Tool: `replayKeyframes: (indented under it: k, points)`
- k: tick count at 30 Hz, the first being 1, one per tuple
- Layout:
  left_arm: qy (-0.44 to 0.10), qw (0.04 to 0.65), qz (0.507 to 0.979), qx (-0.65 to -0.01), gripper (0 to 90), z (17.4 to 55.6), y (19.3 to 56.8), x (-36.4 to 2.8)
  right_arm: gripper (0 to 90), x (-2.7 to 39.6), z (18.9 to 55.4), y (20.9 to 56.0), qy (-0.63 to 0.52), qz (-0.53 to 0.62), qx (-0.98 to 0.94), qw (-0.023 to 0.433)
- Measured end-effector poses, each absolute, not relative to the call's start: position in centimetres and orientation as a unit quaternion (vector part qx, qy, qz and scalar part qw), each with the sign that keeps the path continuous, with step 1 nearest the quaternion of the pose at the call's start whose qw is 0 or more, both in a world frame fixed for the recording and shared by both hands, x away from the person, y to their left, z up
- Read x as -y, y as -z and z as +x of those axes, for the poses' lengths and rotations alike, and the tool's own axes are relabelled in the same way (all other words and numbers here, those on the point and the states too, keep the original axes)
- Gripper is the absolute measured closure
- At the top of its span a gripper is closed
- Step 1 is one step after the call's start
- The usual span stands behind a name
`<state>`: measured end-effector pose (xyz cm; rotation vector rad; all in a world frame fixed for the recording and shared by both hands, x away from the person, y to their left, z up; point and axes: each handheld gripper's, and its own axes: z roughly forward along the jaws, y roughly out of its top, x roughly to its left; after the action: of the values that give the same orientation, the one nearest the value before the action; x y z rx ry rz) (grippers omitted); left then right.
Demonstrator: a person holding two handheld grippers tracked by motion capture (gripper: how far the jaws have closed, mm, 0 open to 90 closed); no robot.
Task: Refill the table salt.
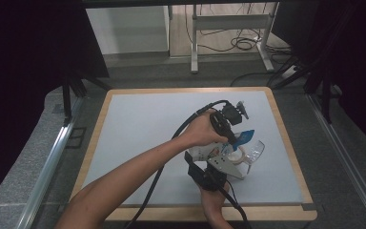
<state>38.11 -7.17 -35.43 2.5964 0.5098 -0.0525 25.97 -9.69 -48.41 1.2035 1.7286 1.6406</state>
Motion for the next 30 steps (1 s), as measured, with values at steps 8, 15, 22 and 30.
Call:
replayKeyframes:
  k: [8, 15, 22, 30]
  points:
    - [0.018, 0.248, 0.95, -0.187, 89.8, 38.03, 35.18, 7.3, 51.2, 9.89, 26.01, 48.2, -0.603, 0.443, -0.622, 0.229]
    - [0.017, 0.249, 0.95, -0.186, 89.7, 38.06, 35.18, 7.22, 51.2, 9.87, 26.11, 48.26, -0.604, 0.443, -0.622, 0.229]
    - [0.016, 0.247, 0.951, -0.185, 89.7, 38.06, 35.29, 7.22, 51.1, 9.8, 26.14, 48.39, -0.602, 0.445, -0.623, 0.228]
    - [0.016, 0.248, 0.951, -0.184, 89.7, 38.06, 35.24, 7.32, 51.2, 9.78, 26.2, 48.48, -0.596, 0.443, -0.626, 0.238]
